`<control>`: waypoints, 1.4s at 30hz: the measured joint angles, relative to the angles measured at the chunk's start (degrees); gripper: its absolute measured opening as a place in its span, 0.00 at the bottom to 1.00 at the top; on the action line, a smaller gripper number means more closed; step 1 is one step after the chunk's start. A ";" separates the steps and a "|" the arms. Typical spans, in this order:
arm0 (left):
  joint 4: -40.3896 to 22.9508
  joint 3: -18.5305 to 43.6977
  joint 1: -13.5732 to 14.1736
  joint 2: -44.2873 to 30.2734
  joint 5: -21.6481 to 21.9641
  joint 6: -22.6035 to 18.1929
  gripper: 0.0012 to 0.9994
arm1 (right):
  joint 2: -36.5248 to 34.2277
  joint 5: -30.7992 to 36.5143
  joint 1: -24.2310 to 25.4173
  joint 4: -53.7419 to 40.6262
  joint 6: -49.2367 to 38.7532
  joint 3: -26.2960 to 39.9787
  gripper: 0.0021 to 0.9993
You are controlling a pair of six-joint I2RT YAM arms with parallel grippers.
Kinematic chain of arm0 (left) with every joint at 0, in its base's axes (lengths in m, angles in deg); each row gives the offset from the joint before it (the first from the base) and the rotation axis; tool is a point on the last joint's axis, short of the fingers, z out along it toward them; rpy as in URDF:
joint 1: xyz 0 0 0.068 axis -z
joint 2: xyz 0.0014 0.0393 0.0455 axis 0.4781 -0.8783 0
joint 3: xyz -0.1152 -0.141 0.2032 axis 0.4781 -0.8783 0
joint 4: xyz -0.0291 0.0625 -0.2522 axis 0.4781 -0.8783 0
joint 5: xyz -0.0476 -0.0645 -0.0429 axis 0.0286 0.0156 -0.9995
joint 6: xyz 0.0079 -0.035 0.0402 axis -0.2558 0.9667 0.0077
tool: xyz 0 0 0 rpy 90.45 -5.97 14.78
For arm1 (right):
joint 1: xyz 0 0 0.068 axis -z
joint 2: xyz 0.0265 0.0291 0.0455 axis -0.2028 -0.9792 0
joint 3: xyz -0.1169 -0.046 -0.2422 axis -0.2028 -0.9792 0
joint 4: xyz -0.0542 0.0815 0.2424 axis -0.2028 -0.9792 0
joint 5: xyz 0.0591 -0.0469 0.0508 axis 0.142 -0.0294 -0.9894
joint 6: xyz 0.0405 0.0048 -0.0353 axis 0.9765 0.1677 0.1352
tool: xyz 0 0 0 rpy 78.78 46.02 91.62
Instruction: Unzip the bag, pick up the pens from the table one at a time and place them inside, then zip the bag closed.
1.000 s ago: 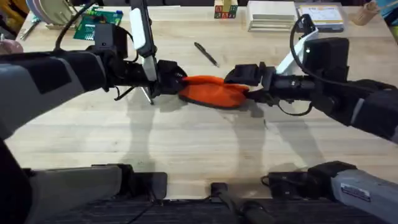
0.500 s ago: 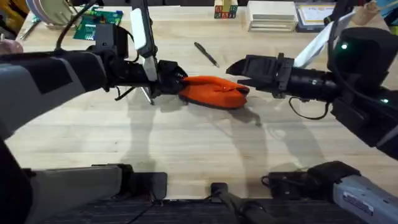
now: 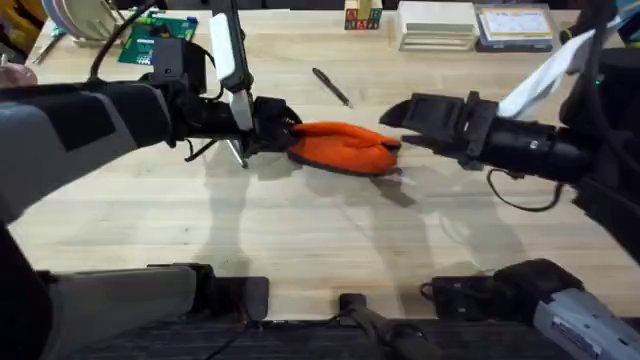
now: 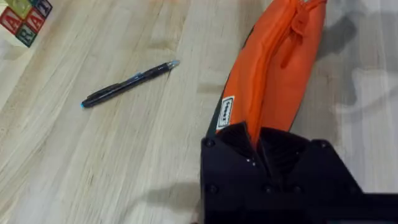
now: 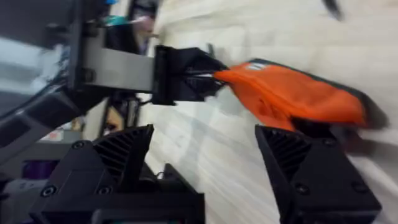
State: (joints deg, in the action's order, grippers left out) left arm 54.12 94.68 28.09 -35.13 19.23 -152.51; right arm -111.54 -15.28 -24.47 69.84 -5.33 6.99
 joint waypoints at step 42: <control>0.04 0.00 0.00 0.01 -0.01 0.00 0.04 | -11.63 46.55 -32.88 -18.89 21.70 15.21 1.00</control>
State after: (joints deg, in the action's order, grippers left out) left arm 54.16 94.68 28.09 -35.13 19.22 -152.51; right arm -123.18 31.27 -57.35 50.95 16.37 22.20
